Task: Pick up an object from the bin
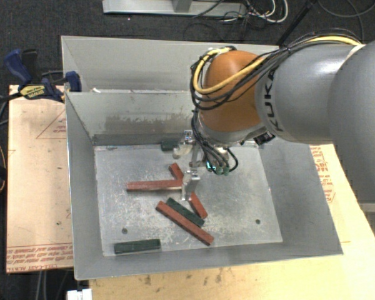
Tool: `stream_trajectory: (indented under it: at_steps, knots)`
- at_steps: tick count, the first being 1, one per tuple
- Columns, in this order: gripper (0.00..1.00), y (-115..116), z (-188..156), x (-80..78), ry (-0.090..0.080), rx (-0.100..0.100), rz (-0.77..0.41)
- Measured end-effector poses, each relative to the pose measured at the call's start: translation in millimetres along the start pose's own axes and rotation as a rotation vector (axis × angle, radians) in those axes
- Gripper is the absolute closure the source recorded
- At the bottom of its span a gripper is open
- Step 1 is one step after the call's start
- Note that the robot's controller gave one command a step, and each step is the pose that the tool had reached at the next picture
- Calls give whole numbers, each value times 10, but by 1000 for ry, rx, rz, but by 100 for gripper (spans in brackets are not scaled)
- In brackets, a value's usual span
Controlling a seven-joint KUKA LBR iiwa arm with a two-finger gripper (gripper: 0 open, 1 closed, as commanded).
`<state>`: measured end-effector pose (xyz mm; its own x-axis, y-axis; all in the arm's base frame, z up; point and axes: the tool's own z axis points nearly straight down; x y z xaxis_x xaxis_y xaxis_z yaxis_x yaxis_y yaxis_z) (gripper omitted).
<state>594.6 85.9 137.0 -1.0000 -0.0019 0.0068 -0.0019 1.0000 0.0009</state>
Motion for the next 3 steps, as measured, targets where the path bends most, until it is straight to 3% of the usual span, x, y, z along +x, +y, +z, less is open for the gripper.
stream_trajectory:
  at_steps: [1, 2, 3]
  knots:
    - [0, -3, -42, -19, -7, -1, 2]
    - [100, 200, 566, 6, -33, -6, -9]
    - [100, 208, 569, 11, -32, -7, -9]
